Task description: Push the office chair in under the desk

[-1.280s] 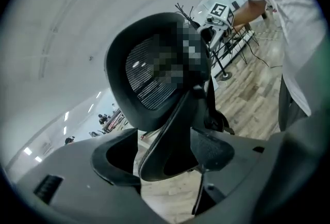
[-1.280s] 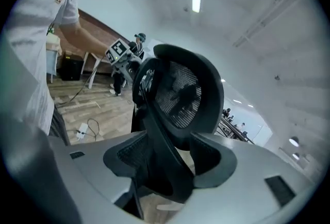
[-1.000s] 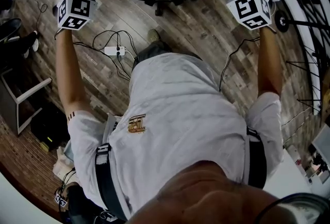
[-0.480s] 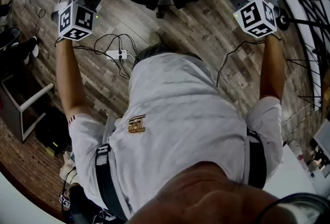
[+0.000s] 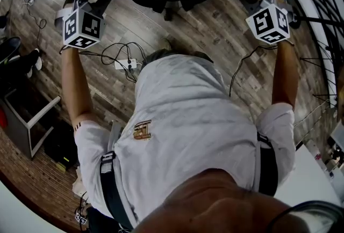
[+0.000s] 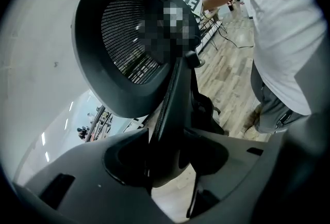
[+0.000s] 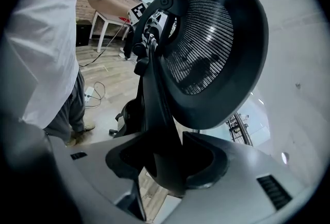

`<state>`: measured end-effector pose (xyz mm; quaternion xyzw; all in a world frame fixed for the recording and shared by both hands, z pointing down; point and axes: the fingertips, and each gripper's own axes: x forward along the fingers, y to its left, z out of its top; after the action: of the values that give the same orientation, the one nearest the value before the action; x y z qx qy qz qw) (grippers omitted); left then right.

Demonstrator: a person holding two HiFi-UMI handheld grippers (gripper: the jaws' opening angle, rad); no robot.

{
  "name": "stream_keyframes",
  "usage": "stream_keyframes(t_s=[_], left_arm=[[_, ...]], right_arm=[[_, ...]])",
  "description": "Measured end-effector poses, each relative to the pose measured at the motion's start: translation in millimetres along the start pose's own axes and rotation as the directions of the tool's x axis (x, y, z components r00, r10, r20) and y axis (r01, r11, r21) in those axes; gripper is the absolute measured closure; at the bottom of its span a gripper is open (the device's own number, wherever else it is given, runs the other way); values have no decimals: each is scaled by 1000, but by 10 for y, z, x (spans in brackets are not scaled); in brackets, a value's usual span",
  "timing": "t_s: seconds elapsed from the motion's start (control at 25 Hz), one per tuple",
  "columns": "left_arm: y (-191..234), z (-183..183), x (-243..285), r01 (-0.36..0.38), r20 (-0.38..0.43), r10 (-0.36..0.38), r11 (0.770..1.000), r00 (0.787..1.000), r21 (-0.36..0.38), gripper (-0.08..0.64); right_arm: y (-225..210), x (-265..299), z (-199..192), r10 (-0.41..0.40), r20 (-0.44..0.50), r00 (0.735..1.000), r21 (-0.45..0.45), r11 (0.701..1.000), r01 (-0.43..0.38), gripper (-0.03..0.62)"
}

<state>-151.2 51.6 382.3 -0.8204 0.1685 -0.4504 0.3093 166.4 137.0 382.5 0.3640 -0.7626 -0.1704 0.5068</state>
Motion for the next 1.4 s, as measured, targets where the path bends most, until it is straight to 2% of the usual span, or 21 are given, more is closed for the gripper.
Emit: stream_keyframes(t_s=[0.6, 0.88, 1.4], left_arm=[[1096, -621, 763, 21, 21, -22, 1000, 1000, 19, 334], [1627, -785, 1180, 35, 39, -36, 999, 999, 38, 330], [2907, -944, 2488, 112, 76, -119, 989, 990, 93, 334]], right_arm=[[-759, 964, 283, -21, -69, 997, 71, 997, 26, 385], [-1101, 1299, 347, -48, -81, 996, 94, 994, 55, 385], [-2253, 2291, 127, -80, -128, 989, 126, 987, 96, 387]])
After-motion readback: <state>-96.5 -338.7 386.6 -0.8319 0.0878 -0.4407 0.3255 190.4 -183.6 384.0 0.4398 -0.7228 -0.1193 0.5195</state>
